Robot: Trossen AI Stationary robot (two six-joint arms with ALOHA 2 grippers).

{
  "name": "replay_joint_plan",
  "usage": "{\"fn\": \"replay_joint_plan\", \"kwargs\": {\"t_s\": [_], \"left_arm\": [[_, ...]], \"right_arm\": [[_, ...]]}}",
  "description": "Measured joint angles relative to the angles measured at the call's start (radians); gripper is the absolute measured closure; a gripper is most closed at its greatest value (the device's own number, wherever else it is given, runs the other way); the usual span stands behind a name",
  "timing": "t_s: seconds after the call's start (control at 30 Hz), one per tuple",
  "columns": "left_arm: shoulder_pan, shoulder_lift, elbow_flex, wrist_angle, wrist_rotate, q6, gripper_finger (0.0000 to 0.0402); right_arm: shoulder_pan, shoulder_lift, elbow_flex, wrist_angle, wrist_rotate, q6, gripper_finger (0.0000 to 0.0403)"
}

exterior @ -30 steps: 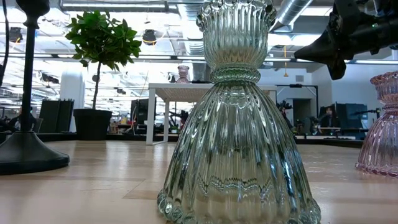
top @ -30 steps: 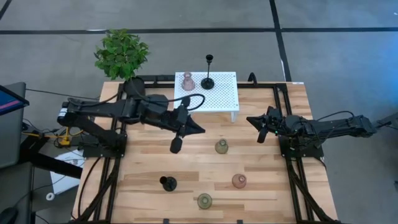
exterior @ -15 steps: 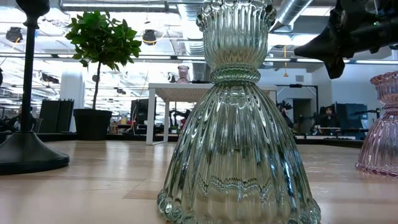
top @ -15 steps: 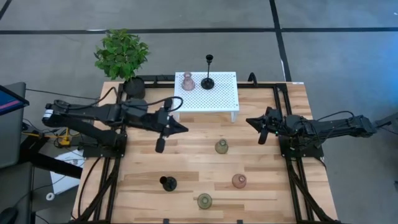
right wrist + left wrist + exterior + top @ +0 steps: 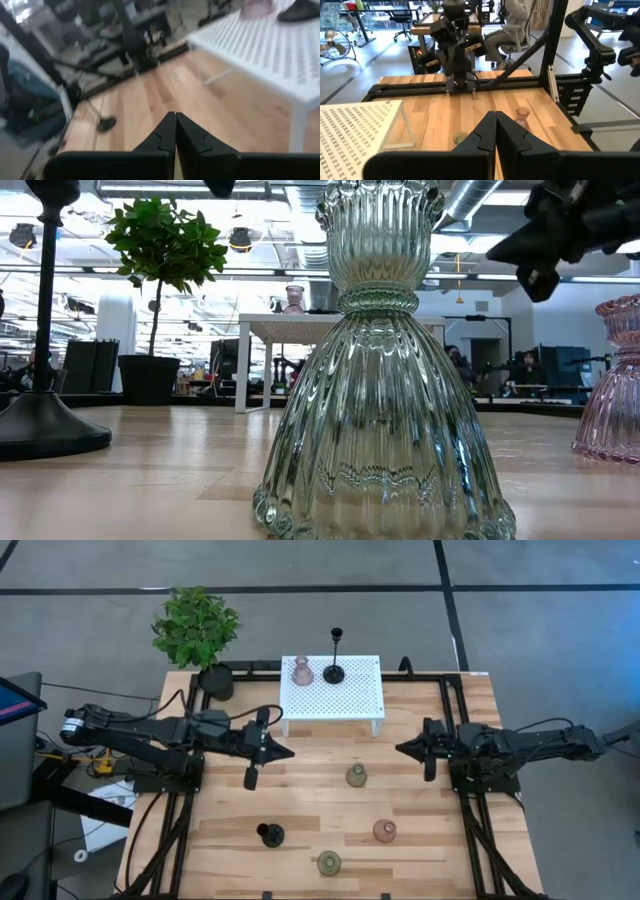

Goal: Pick & Place candle stick holders
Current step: Put the top green candle holder on the shelf

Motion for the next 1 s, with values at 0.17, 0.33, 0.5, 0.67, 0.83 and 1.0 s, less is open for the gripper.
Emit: {"fn": "replay_joint_plan", "kwargs": {"t_s": [0.17, 0.33, 0.5, 0.67, 0.83, 1.0], "left_arm": [[0.0, 0.0, -0.008, 0.013, 0.0, 0.0, 0.0398], [0.0, 0.0, -0.008, 0.015, 0.0, 0.008, 0.0396], [0.0, 0.0, -0.008, 0.015, 0.0, 0.009, 0.0395], [0.0, 0.0, -0.007, 0.014, 0.0, 0.008, 0.0395], [0.0, 0.0, -0.007, 0.016, 0.0, 0.008, 0.0395], [0.0, 0.0, -0.007, 0.018, 0.0, -0.025, 0.0395]], "right_arm": [[0.017, 0.015, 0.009, -0.077, -0.075, 0.0, 0.0403], [0.082, 0.061, 0.01, -0.076, -0.085, -0.09, 0.0403], [0.147, 0.15, 0.009, -0.071, -0.111, -0.143, 0.0403], [0.156, 0.241, 0.009, -0.021, -0.102, -0.092, 0.0403], [0.148, 0.352, 0.009, 0.056, -0.102, -0.111, 0.0402], [0.148, 0.464, 0.009, 0.091, -0.098, -0.127, 0.0374]]}}
